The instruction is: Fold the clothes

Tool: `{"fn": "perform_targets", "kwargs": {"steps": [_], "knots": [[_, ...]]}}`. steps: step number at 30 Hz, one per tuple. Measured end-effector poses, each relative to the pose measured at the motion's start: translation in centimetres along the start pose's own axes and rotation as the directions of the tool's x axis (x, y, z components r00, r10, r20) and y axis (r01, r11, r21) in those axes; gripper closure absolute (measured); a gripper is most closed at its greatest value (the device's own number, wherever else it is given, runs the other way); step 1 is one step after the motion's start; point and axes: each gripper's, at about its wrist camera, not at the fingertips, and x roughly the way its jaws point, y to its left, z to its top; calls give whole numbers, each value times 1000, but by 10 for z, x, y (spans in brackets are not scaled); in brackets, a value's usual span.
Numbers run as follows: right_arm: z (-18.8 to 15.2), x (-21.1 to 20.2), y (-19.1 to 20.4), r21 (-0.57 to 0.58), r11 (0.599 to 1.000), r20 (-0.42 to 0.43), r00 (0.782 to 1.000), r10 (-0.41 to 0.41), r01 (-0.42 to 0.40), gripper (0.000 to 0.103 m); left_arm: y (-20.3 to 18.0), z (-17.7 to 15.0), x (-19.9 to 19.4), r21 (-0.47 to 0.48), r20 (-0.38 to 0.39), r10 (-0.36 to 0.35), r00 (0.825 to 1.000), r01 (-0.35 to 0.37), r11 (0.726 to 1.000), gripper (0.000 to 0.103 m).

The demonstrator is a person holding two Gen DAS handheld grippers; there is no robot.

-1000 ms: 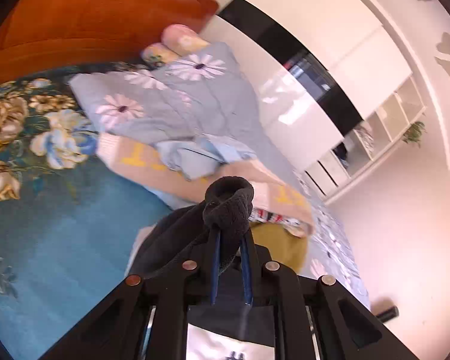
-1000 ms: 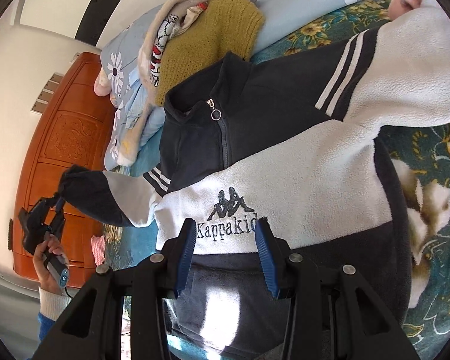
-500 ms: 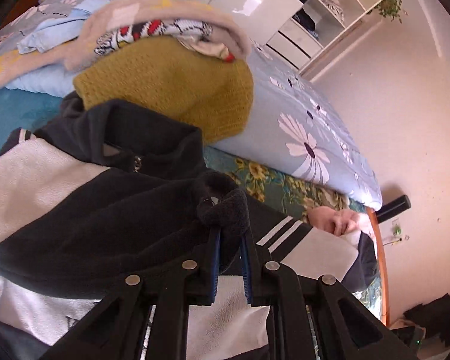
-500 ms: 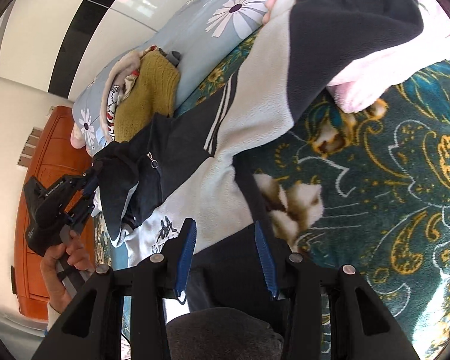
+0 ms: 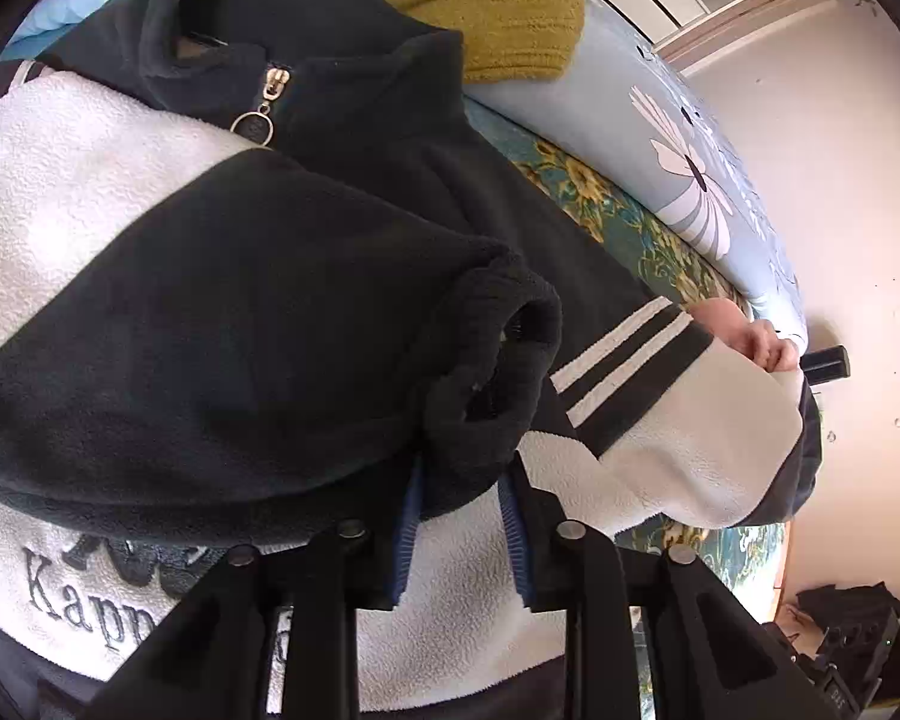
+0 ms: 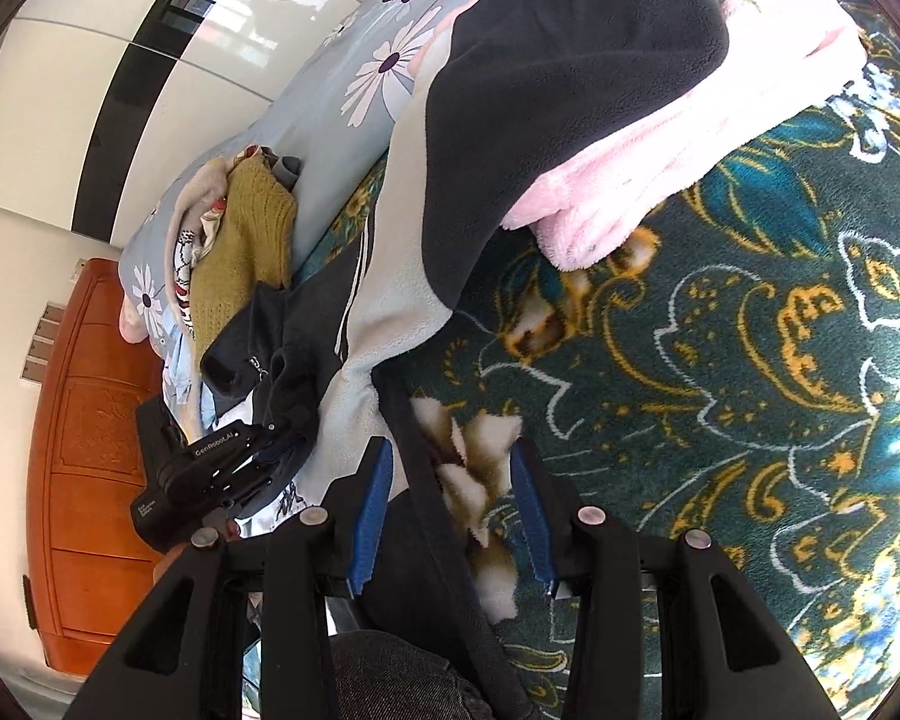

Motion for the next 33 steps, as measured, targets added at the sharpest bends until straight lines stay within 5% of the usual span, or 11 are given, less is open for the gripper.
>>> {"fn": "perform_targets", "kwargs": {"steps": [3, 6, 12, 16, 20, 25, 27, 29, 33], "knots": [[13, -9, -5, 1, 1000, 34, 999, -4, 4, 61, -11, -10, -16, 27, -10, -80, 997, 80, 996, 63], [34, -27, -15, 17, 1000, 109, 994, -17, 15, 61, -10, -17, -57, 26, 96, -130, 987, 128, 991, 60], [85, -61, -54, 128, 991, 293, 954, -70, 34, 61, 50, -45, -142, -118, 313, 35, 949, 2, 993, 53], [101, -60, -76, 201, 976, 343, 927, -152, 86, 61, 99, -78, -170, -248, 333, 117, 936, -32, 968, 51], [119, -47, -79, 184, 978, 336, 929, -153, 94, 61, 149, -122, -181, -385, 319, 135, 938, -2, 923, 50], [132, -36, -89, 256, 966, 319, 940, -121, 38, 61, 177, -135, -187, -453, 327, 150, 933, 15, 891, 50], [135, -36, -87, 262, 965, 317, 943, -100, 14, 82, 178, -133, -190, -457, 338, 142, 930, 30, 889, 50], [137, -41, -77, 250, 968, 329, 941, -80, -5, 91, 180, -131, -192, -461, 348, 124, 929, 54, 886, 50], [139, -55, -33, 173, 983, 356, 935, -2, -63, 92, 188, -137, -199, -460, 360, 107, 927, 77, 885, 50]]}}
